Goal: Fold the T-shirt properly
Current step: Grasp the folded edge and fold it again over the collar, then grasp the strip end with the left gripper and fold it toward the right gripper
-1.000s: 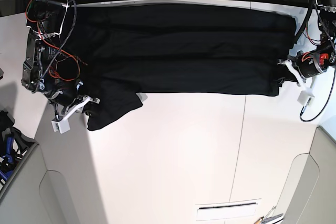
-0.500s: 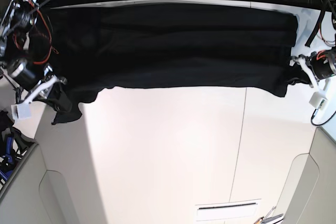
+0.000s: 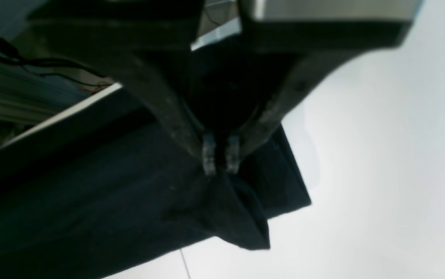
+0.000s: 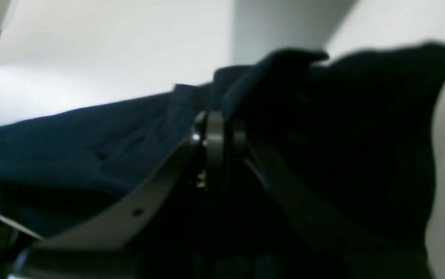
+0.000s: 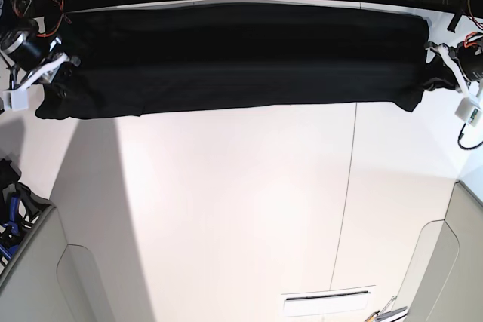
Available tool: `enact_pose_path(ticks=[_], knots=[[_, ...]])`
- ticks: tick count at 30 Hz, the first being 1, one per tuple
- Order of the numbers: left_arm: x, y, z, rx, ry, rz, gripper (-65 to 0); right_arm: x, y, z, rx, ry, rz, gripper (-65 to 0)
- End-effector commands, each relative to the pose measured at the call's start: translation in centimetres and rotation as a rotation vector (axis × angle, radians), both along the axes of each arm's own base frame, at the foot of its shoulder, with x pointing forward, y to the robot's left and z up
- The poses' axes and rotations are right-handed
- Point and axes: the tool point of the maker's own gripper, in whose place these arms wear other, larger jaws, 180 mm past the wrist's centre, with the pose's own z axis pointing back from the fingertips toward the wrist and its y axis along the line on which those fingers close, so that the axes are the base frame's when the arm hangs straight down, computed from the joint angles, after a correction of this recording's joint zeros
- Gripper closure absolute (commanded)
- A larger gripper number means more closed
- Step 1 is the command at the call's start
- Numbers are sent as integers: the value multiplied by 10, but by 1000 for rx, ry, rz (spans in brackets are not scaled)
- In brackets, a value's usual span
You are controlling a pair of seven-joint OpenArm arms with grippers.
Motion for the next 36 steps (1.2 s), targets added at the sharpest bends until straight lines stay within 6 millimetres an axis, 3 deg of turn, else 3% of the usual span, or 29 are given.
enact_pose_path(ticks=[1,2,6,8,11,14,20,24,28,30,32,33,36], knots=[[6,3,10,10,-33,-4,-43,4,-5,7,-17,-31,-8,0],[5,1,8,3,-32,-1,-62,2,-5,4,-20,-20,-12,0],[2,-10,1,-44,-33,22,-206,-3,-9,-4,-22,13,-27,-230],[0,-14,-3,-57,-30,32,-272,-3,-9,-4,-21,13,-27,-261],[-2,-14,-8,-49,-24,42,-284,-3,-9,-4,-19,12,-29,-261],[-1,-2,-4,-40,-37,107,-284,-6,-16,-3,-26,23,-45,-261],[2,34,21,-34,-123,234,-284,-16,-58,17,-64,-20,-179,-261],[2,42,31,-56,-154,269,-288,-25,-87,37,-94,-76,-272,-261],[0,40,27,-59,-146,277,-388,-23,-90,60,-93,-149,-279,-258],[-3,38,22,-66,-137,288,-417,-21,-85,66,-97,-164,-258,-196],[-7,36,15,-64,-122,299,-417,-18,-82,68,-100,-171,-245,-37],[-9,34,12,-65,-115,303,-417,-17,-80,67,-97,-170,-238,0],[-18,35,2,-55,-98,322,-417,-11,-66,58,-71,-152,-194,0]])
